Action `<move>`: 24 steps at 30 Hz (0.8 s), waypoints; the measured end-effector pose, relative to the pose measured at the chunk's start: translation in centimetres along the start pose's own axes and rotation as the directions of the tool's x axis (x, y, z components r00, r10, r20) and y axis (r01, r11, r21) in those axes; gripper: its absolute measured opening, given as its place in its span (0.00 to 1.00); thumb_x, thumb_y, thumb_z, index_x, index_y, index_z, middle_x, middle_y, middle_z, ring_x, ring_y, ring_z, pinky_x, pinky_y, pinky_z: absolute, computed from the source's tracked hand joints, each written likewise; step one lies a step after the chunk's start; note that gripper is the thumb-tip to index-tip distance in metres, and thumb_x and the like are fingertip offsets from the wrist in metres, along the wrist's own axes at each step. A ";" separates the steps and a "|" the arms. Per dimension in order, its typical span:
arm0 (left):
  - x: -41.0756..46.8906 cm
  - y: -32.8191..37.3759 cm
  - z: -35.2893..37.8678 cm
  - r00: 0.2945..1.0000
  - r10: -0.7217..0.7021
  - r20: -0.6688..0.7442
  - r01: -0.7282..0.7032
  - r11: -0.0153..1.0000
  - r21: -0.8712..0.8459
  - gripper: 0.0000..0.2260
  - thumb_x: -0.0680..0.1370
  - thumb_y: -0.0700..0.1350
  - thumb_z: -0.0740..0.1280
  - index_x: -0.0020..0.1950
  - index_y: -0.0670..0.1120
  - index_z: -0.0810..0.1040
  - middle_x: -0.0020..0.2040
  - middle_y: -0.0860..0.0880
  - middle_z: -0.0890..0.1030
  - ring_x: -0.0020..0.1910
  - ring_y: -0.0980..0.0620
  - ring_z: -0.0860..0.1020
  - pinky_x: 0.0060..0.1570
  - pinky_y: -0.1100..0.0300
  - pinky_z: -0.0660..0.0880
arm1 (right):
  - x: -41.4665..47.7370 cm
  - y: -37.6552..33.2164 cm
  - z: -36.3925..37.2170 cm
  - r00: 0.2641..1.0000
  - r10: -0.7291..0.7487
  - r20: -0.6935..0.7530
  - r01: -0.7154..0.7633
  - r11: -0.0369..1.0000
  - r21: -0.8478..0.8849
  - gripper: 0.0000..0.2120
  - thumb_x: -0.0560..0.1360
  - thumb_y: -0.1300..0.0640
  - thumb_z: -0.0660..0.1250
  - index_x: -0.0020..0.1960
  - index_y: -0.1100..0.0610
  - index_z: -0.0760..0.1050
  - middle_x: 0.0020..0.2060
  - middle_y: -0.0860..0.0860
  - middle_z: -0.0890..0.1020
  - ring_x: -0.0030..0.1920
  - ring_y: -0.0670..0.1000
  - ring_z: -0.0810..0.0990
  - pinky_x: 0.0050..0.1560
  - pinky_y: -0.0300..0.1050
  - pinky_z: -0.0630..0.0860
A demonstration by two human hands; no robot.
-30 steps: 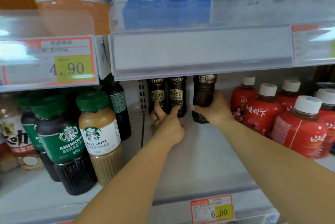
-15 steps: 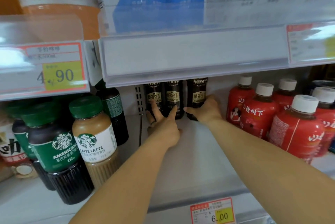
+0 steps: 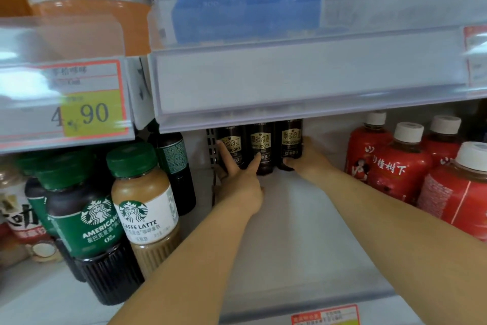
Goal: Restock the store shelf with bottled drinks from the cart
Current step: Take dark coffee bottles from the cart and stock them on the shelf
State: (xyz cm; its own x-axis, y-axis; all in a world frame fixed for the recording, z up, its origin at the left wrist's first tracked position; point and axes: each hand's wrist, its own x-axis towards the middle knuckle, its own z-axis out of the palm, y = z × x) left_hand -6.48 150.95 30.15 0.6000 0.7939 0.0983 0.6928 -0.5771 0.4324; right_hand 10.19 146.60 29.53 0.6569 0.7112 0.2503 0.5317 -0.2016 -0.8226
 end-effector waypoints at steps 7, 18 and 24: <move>0.4 0.0 0.3 1.000 -0.017 -0.003 0.017 1.000 0.004 0.33 0.79 0.43 0.63 0.72 0.69 0.49 0.65 0.50 0.16 0.74 0.37 0.49 0.65 0.49 0.65 | -0.1 0.3 0.1 1.000 -0.015 0.011 0.015 1.000 0.019 0.27 0.70 0.65 0.70 0.67 0.60 0.65 0.60 0.58 0.76 0.61 0.57 0.75 0.63 0.54 0.71; -0.4 0.1 -0.3 0.998 0.033 0.056 -0.033 0.999 0.001 0.31 0.79 0.42 0.62 0.72 0.67 0.51 0.68 0.51 0.19 0.75 0.36 0.47 0.68 0.49 0.64 | -2.0 -1.0 -0.6 0.996 0.027 0.087 -0.019 0.996 -0.090 0.23 0.71 0.64 0.67 0.64 0.65 0.67 0.53 0.60 0.77 0.56 0.59 0.76 0.54 0.50 0.74; -7.7 1.2 -2.2 0.949 0.315 0.020 -0.309 0.941 -0.135 0.21 0.78 0.42 0.60 0.72 0.52 0.66 0.75 0.42 0.57 0.73 0.43 0.57 0.71 0.57 0.57 | -11.2 -5.1 -1.8 0.989 -0.134 0.070 0.140 0.985 -0.102 0.19 0.74 0.65 0.65 0.64 0.63 0.71 0.57 0.59 0.79 0.58 0.57 0.77 0.58 0.44 0.72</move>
State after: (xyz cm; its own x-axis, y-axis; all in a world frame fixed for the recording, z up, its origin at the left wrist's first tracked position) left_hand -11.11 144.57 31.86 0.7955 0.5681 0.2110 0.4130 -0.7630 0.4973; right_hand 1.09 138.39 31.81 0.5407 0.7773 0.3215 0.6706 -0.1676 -0.7227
